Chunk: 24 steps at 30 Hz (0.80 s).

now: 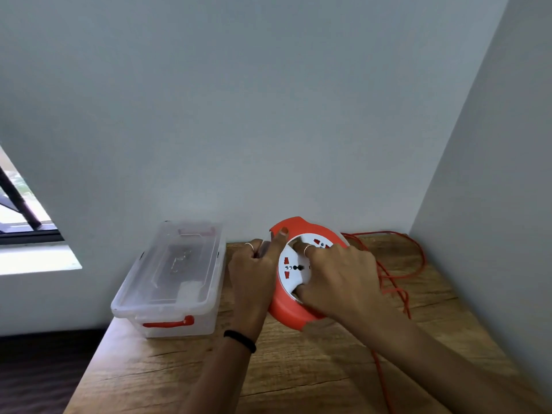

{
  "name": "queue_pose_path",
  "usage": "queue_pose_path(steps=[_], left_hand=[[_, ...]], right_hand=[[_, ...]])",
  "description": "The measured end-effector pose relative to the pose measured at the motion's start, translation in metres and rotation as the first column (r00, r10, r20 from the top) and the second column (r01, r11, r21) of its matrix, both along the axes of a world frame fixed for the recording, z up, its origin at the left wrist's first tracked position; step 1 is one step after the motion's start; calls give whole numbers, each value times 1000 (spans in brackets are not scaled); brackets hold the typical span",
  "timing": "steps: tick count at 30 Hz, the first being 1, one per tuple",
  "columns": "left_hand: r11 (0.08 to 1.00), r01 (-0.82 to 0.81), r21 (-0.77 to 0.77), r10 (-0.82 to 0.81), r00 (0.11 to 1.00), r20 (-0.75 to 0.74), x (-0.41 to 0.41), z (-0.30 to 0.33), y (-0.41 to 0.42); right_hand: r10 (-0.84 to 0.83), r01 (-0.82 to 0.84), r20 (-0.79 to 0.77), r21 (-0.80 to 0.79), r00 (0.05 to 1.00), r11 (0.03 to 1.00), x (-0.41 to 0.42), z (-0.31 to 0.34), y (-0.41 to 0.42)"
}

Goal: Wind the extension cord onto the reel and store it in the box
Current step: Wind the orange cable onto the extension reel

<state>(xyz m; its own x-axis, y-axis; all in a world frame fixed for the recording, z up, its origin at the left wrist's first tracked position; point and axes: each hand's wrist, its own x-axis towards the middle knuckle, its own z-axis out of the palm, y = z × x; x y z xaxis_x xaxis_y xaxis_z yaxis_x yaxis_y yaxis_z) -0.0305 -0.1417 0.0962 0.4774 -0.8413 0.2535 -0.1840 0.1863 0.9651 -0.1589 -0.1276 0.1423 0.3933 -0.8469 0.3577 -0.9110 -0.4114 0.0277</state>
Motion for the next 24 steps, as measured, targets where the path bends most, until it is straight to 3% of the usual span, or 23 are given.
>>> queue_pose_path(steps=[7,14,19,24], left_hand=[[996,-57,69,62,996,-65,-10,-13,2],[997,-50,60,54,996,-69,-3,-8,-3],[999,4,44,-1,998,-66,3,-1,-6],[996,72,48,-70,996,-50,8,2,-7]], right_hand=[[-191,175,122,129,974,976,6,-24,2],[35,-66,135,231,990,971,-16,5,2],[220,-222,44,39,975,974,-36,25,-5],[377,-363,-300,104,876,926,-47,39,-11]])
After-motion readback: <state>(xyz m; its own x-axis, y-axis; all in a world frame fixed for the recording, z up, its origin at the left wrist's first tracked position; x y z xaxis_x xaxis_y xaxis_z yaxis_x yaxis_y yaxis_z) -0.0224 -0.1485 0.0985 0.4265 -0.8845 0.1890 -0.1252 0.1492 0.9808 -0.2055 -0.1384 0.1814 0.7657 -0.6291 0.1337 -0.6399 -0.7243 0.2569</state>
